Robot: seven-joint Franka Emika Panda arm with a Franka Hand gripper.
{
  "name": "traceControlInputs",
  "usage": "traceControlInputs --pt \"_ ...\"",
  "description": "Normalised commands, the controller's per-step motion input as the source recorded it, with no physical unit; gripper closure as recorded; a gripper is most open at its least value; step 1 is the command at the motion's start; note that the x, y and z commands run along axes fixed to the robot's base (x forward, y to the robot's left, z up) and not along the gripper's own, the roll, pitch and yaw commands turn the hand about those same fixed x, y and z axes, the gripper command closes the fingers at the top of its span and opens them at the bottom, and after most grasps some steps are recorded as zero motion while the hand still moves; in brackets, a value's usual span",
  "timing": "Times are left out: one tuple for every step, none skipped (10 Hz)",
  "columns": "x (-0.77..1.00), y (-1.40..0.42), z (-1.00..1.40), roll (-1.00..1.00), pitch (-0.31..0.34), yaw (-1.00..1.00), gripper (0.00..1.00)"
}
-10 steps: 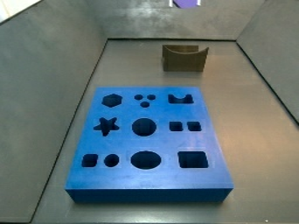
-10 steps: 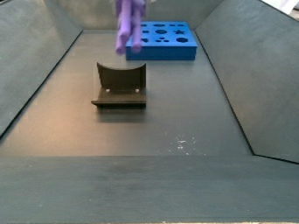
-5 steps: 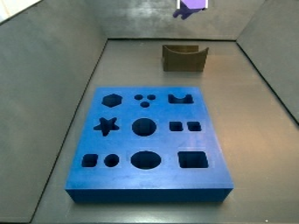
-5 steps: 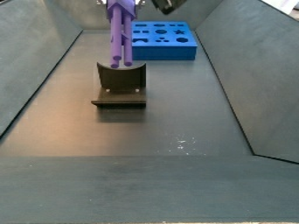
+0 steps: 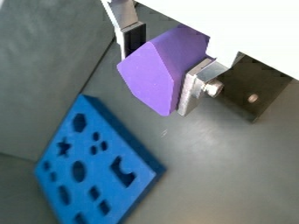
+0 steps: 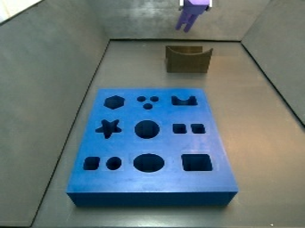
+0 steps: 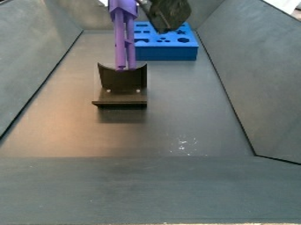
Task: Pick up the 3 prong object. Move up. Rotate the 3 prong object. Place the 3 prong object on the fixture. Regrasp the 3 prong object. Move to above the board. Insert the 3 prong object.
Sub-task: Place the 3 prong object on the fixture.
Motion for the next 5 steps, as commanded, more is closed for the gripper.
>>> traceControlInputs --pt "0.07 0.04 -0.01 -0.54 0.057 -0.19 1.0" --pt "0.07 0.03 -0.01 -0.27 0.003 -0.17 1.0" --pt "0.09 0.12 -1.0 -0.16 0.078 -0.18 1.0" --pt "0.09 0.12 -1.0 -0.11 0.048 -0.16 1.0" --pt "0.12 0.11 -1.0 -0.1 0.021 -0.15 1.0"
